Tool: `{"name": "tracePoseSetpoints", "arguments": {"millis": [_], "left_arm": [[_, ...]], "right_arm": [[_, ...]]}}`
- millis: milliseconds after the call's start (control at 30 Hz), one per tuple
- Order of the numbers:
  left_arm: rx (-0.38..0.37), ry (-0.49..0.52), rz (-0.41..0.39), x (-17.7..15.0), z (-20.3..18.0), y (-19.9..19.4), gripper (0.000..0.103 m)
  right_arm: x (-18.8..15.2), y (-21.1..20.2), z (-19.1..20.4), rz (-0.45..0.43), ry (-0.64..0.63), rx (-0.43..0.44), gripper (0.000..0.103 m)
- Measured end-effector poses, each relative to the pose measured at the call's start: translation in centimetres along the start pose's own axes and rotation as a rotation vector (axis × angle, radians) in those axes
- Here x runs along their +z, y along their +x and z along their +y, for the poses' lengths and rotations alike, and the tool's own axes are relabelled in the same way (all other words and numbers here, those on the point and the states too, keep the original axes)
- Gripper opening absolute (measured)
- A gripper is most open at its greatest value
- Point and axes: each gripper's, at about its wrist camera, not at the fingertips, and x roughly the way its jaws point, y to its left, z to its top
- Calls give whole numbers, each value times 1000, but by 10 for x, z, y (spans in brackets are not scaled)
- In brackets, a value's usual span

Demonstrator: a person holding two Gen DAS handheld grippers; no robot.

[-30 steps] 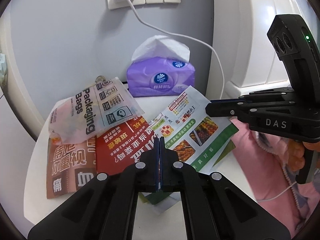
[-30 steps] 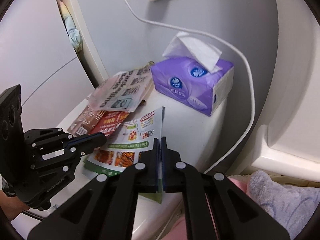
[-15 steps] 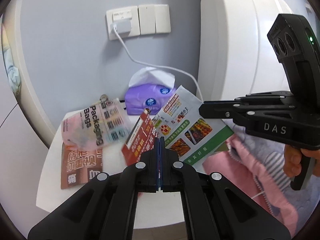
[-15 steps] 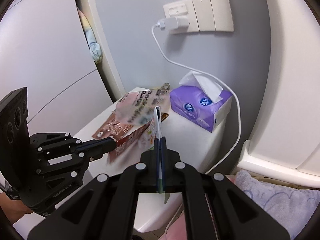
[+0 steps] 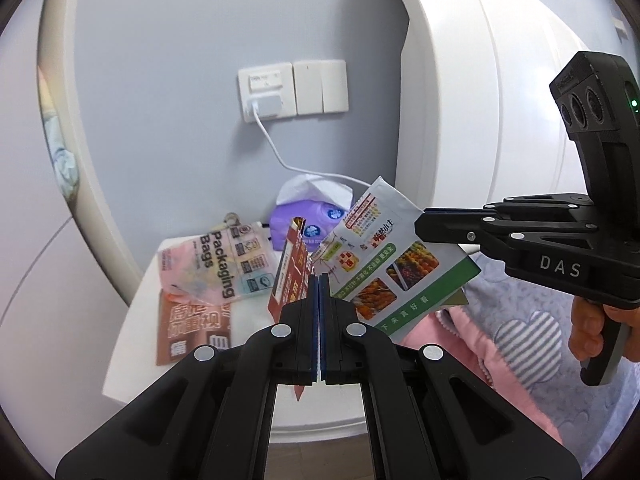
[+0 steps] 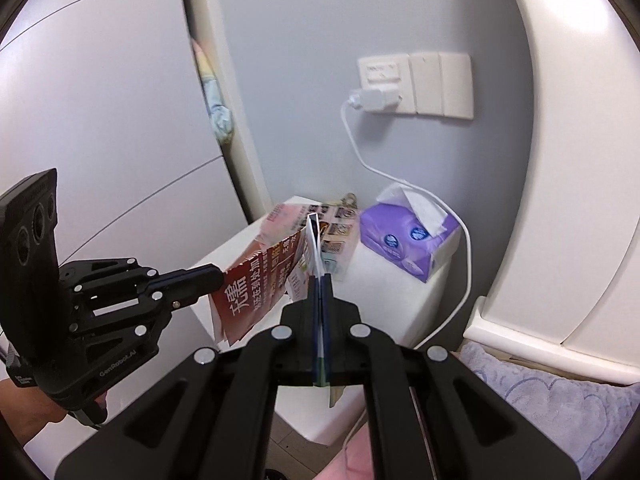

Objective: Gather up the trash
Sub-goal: 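Lift the flyer with the left gripper and carry it over the trash bin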

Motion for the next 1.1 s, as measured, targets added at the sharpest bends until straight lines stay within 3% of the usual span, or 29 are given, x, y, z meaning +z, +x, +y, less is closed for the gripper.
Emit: {"name": "tracePoseSetpoints", "arguments": {"millis": [467, 867, 1100], "left_arm": [[134, -49, -30, -32, 21, -104, 0], [273, -160, 12, -116, 49, -196, 0], [350, -224, 51, -168, 55, -234, 0]], "right_arm": [[-9, -29, 96, -18, -123, 117, 4], [-62, -23, 212, 61, -241, 289, 4], [-96, -16, 260, 129, -308, 371, 4]]}}
